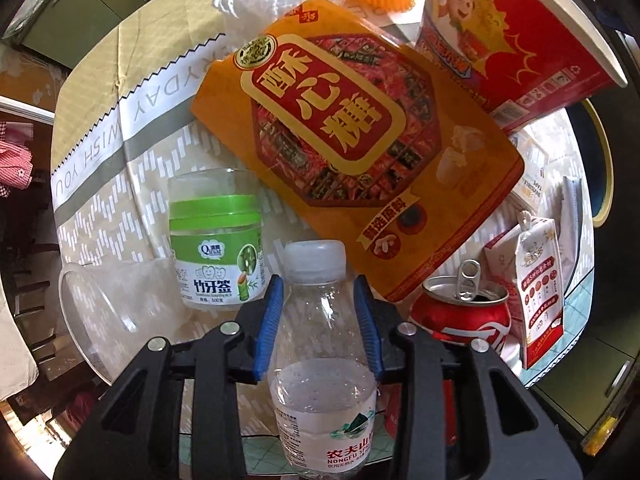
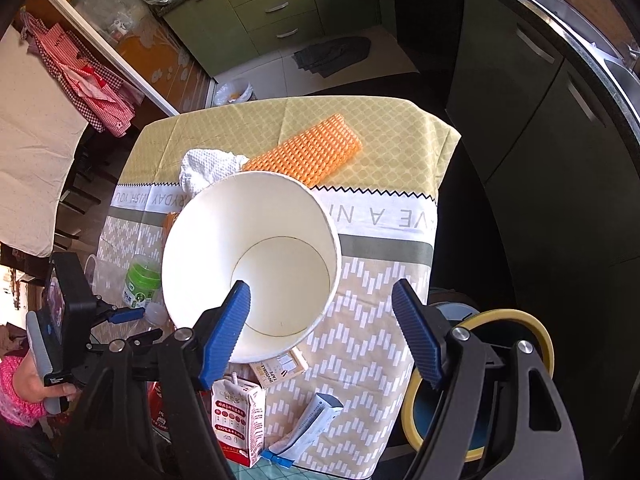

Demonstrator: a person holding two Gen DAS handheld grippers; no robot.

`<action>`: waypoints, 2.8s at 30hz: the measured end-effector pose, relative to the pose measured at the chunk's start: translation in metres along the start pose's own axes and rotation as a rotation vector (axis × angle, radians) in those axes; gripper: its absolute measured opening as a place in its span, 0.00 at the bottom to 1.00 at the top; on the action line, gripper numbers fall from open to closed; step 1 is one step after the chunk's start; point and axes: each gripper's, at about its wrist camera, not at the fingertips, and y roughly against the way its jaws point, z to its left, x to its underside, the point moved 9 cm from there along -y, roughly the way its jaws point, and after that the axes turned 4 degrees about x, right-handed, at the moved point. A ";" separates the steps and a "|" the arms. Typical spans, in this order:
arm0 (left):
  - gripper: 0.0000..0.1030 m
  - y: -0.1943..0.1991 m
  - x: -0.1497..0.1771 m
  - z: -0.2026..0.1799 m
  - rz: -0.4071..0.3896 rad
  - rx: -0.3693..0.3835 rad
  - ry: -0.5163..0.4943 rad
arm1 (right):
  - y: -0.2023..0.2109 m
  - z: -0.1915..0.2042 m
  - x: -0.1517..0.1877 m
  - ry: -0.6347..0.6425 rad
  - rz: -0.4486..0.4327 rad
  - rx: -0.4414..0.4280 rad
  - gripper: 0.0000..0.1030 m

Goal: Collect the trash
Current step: 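Grasp the clear water bottle with the left tool while the right tool grasps the paper bucket, then drop the paper bucket into the bin with the right tool while the left tool drops the bottle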

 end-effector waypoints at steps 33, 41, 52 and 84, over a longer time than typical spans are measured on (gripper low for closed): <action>0.35 0.075 0.049 0.000 -0.373 -0.067 -0.135 | -0.032 -0.005 -0.004 -0.018 0.087 0.076 0.04; 0.34 0.118 0.077 -0.008 -0.488 -0.040 -0.157 | 0.026 -0.067 0.016 -0.139 -0.008 0.041 0.04; 0.31 0.162 0.073 -0.027 -0.576 0.003 -0.178 | 0.017 -0.249 0.133 -0.473 0.014 0.101 0.04; 0.31 0.146 -0.058 -0.385 -0.603 0.176 -0.642 | 0.078 -0.276 0.261 -0.483 -0.174 0.097 0.36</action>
